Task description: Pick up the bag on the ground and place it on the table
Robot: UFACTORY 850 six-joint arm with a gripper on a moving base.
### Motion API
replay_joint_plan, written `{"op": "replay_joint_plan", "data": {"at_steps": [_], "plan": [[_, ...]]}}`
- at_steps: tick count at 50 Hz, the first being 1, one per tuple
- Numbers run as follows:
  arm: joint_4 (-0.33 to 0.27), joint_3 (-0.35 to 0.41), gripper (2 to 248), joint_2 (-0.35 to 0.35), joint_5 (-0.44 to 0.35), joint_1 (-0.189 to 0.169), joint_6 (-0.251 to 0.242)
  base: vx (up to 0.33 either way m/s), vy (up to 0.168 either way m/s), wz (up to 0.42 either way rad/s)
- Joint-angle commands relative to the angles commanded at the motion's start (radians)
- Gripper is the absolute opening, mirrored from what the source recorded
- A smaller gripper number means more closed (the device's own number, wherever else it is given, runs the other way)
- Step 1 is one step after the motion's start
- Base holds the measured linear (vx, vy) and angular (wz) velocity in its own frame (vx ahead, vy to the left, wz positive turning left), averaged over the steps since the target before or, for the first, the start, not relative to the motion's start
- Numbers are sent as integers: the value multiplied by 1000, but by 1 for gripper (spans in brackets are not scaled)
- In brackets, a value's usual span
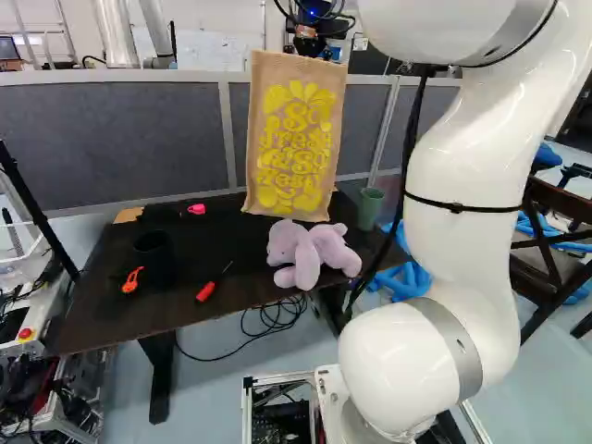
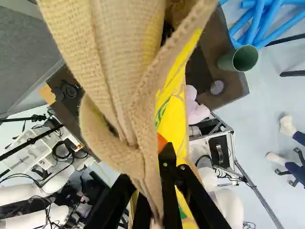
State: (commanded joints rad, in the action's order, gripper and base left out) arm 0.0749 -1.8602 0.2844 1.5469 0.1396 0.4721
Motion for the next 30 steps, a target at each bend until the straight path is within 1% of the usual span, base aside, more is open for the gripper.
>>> {"op": "replay_joint_plan", "data": {"at_steps": [13, 30], "plan": [[0, -30, 22, 24, 0, -3, 0, 0, 0, 0], [0, -131, 22, 101, 0, -11, 0, 0, 0, 0]]}}
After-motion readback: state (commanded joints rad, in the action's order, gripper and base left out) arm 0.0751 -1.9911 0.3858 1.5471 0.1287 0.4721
